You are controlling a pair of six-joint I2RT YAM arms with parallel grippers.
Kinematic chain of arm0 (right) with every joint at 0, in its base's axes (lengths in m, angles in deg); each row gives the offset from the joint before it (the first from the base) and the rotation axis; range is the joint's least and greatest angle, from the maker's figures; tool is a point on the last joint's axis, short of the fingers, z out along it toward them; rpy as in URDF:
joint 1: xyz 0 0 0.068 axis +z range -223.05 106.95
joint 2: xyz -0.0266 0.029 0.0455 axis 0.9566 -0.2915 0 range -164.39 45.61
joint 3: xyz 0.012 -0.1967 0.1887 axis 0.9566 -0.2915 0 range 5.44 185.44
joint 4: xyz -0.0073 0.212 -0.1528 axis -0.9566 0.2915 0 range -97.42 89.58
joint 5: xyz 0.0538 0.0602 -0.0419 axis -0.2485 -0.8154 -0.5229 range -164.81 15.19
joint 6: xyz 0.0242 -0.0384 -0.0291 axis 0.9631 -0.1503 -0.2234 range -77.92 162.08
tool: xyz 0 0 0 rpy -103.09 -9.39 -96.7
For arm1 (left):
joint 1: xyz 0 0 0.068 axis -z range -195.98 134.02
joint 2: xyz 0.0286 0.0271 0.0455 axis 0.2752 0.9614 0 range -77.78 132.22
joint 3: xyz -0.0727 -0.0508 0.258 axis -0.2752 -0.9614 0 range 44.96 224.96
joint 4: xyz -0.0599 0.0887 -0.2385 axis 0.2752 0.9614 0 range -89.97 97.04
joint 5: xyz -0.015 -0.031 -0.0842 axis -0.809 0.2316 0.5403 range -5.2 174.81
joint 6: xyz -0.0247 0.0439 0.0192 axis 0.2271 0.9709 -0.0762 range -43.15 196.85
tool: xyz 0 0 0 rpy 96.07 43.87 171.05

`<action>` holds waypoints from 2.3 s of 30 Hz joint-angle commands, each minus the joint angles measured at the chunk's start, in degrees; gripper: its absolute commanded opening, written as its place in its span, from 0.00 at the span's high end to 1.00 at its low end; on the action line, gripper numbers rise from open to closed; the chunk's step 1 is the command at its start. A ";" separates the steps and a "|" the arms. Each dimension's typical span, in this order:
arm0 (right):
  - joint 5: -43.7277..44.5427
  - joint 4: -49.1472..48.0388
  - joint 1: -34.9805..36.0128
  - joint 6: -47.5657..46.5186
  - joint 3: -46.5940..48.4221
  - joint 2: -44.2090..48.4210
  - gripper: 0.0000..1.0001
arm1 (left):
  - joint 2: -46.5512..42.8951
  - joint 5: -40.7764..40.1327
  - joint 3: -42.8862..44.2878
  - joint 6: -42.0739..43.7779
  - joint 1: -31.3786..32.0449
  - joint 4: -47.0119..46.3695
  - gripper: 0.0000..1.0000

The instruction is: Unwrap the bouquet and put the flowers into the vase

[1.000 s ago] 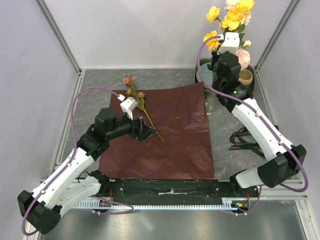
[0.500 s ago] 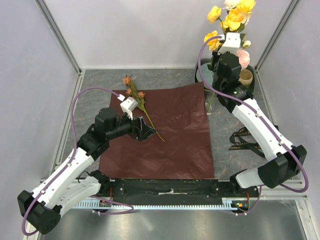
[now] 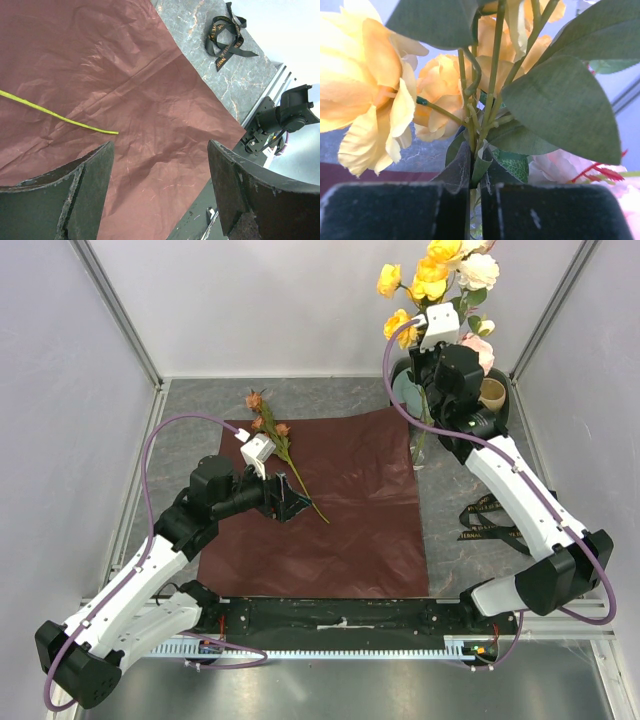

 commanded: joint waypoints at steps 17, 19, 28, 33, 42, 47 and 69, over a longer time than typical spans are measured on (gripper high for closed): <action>-41.20 2.97 -15.27 -2.20 2.85 -3.06 1.00 | -0.39 1.08 0.05 2.66 -0.46 -0.90 0.18; -43.67 2.97 -15.81 -2.46 2.85 -3.93 0.98 | -0.39 0.99 0.13 2.75 -0.46 -0.90 0.18; -46.31 3.84 -16.43 -3.87 1.80 -6.57 0.96 | -0.13 1.08 0.22 2.93 -0.55 -0.90 0.18; -45.96 3.41 -16.34 -3.96 -0.13 -7.10 0.96 | -0.22 1.25 0.22 3.01 -0.55 -0.81 0.18; -43.06 0.68 -16.52 -3.26 -4.17 -6.66 0.91 | -0.13 1.34 0.22 3.01 -0.63 -0.81 0.18; -41.92 -1.34 -16.87 -2.90 -6.63 -5.52 0.84 | -0.22 1.34 0.13 2.93 -0.63 -0.81 0.18; -34.36 5.16 -14.32 1.32 -3.21 -2.00 0.39 | 0.66 2.39 0.22 2.49 -0.72 -1.42 0.18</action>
